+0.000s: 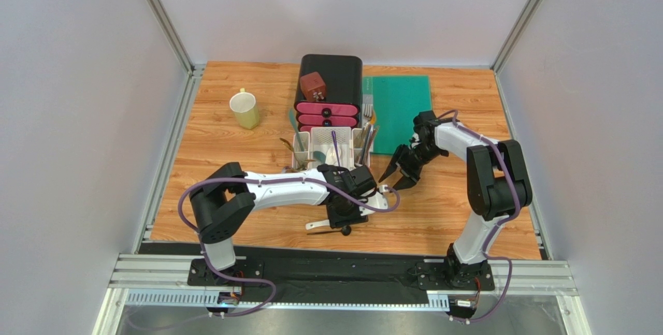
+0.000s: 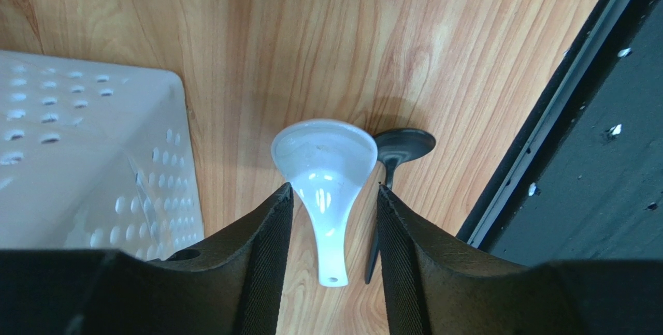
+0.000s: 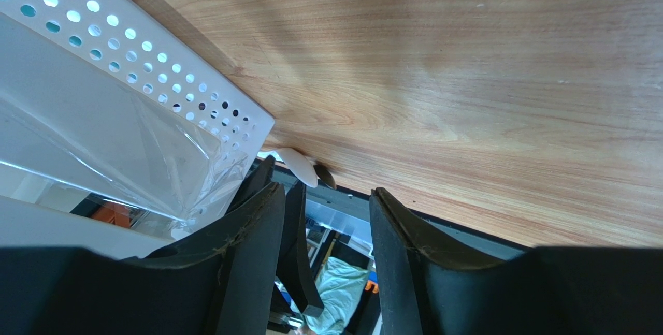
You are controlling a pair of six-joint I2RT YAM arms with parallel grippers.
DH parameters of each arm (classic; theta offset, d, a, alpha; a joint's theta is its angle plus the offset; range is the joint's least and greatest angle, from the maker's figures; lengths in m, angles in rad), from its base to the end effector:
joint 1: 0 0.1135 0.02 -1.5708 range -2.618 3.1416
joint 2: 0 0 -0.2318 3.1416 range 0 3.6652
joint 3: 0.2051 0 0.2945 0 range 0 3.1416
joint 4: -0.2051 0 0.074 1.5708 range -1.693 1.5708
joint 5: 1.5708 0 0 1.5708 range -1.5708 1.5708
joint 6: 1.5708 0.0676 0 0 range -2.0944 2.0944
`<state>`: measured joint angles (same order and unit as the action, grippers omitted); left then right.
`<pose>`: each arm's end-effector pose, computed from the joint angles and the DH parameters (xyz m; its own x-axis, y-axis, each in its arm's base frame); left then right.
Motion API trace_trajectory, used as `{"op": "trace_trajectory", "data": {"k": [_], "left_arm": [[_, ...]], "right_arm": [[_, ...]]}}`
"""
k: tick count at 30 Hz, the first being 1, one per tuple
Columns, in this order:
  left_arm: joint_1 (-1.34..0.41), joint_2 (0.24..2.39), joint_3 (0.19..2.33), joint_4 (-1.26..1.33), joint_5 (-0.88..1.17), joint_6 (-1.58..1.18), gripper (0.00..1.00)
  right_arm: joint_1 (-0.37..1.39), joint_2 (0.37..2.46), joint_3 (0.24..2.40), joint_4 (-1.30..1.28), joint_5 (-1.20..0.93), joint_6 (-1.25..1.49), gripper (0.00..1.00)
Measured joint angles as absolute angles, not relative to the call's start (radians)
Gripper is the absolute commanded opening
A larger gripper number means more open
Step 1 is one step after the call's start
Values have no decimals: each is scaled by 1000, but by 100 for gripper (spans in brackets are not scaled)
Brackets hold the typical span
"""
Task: Sort the eating utensils into containers
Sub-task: Pick up the spoon from the center of the board.
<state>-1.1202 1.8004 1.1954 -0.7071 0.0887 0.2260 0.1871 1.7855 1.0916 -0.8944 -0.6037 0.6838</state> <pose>0.1602 -0.3448 0.0879 -0.2072 0.9407 -0.2685 0.9778 0.2079 -0.0261 0.3143 0.0986 0.0721 -0.8521 0.3680 0.3721 0.5095 0.7459 0.4289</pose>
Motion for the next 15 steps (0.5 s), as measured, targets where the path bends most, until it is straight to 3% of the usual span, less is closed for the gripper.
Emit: {"op": "trace_trajectory", "data": {"k": [3,15], "left_arm": [[-1120,1784,1170,-703,67,216,58],[-1121,1815,1191,-711,55,202,55]], "right_arm": [[185,1785,1092,-894,-605,684,49],[158,1785,1092,-896,-630,672,48]]}}
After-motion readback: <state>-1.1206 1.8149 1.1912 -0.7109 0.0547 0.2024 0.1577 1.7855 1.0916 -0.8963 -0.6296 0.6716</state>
